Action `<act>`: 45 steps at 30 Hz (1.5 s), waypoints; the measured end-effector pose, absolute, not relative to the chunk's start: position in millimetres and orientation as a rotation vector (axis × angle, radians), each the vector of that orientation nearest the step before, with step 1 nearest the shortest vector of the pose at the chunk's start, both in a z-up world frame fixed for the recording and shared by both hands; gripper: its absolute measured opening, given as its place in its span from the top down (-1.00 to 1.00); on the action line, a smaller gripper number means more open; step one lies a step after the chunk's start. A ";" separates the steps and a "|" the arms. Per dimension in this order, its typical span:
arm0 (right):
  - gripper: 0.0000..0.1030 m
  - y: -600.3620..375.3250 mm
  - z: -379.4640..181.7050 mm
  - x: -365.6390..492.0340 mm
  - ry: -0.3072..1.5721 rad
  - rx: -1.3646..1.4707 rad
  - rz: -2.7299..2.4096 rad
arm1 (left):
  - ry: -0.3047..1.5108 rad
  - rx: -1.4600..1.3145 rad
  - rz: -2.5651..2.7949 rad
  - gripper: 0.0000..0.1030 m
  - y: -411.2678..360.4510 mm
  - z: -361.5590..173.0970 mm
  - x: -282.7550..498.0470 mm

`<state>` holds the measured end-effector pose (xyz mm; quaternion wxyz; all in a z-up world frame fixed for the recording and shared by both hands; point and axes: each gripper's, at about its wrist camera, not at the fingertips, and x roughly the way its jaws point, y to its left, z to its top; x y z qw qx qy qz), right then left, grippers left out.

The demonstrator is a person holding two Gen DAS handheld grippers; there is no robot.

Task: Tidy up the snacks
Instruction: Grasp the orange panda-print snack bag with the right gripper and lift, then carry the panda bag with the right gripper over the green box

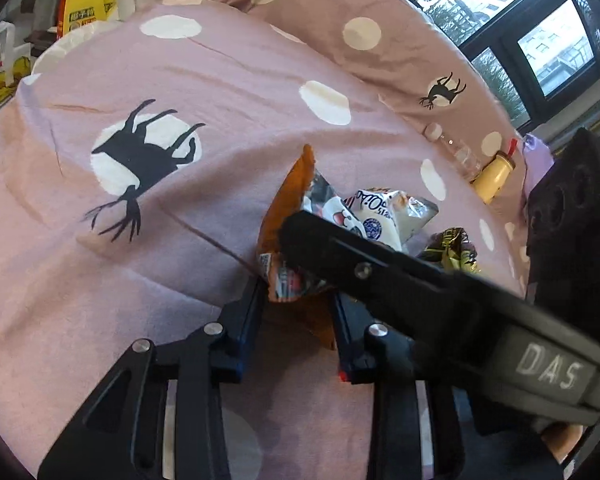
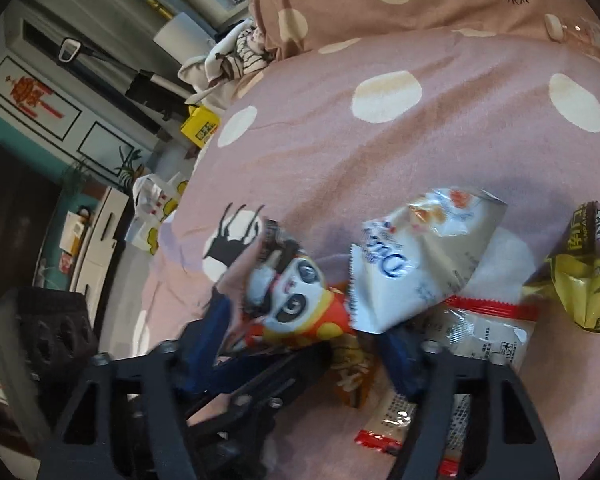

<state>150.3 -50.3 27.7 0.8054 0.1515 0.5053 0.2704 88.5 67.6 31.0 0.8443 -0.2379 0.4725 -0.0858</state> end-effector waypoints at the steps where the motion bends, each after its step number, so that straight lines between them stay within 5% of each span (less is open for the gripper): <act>1: -0.19 -52.6 26.6 149.1 1.075 0.337 0.587 | 0.993 -0.486 -0.179 0.41 66.0 31.8 87.9; 20: -0.10 -85.7 96.6 58.8 0.840 0.343 0.525 | 0.811 -0.340 -0.307 0.49 29.3 96.7 20.5; 45: -0.10 -240.9 138.1 -50.6 0.598 0.539 0.219 | 0.715 -0.117 -0.645 0.48 -125.5 149.1 -31.3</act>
